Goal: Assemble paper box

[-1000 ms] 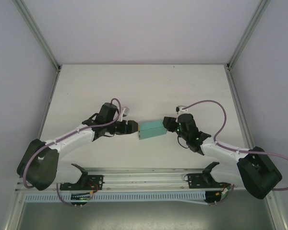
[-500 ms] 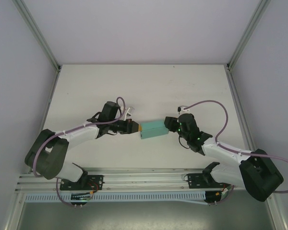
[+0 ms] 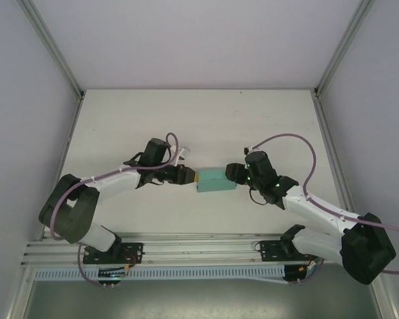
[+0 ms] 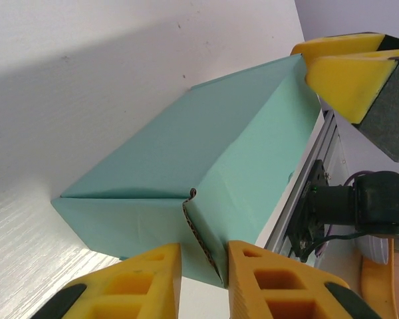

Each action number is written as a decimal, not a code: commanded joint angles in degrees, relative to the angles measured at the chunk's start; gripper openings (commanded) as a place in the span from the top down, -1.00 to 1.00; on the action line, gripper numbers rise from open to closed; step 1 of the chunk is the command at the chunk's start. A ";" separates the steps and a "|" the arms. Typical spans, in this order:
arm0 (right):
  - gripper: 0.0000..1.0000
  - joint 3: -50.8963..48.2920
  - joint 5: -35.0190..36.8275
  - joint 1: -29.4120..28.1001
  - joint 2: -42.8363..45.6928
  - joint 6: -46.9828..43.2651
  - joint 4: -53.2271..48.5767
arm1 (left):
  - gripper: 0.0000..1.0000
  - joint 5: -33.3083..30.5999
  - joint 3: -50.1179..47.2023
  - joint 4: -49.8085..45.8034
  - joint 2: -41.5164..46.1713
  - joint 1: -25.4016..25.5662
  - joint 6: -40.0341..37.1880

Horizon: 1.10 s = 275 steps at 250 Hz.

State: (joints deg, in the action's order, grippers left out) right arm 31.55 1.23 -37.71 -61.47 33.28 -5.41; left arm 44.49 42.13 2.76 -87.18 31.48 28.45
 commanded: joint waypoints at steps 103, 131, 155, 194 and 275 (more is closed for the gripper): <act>0.40 -14.25 -8.09 3.87 5.08 5.86 11.02 | 0.43 -4.97 -0.85 -9.62 -7.48 0.50 -3.57; 0.62 -17.48 -9.17 4.18 7.14 6.19 15.43 | 0.44 -4.97 -1.34 -9.03 -7.31 0.51 -3.36; 0.71 -18.60 -9.93 4.44 7.84 6.43 16.18 | 0.52 -5.60 -1.63 -8.83 -7.37 0.50 -3.22; 0.96 -20.06 -11.04 5.19 7.86 7.18 18.39 | 0.60 -6.78 -1.72 -9.44 -8.26 0.44 -3.68; 0.87 -18.00 -11.09 5.19 7.78 7.25 15.79 | 0.35 -7.62 0.13 -10.67 -7.58 0.50 -4.22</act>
State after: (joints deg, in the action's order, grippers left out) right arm 13.67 -6.98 -32.16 -52.86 40.93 18.26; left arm 47.51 44.12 2.76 -90.56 31.48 26.52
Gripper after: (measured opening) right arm 0.199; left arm 0.256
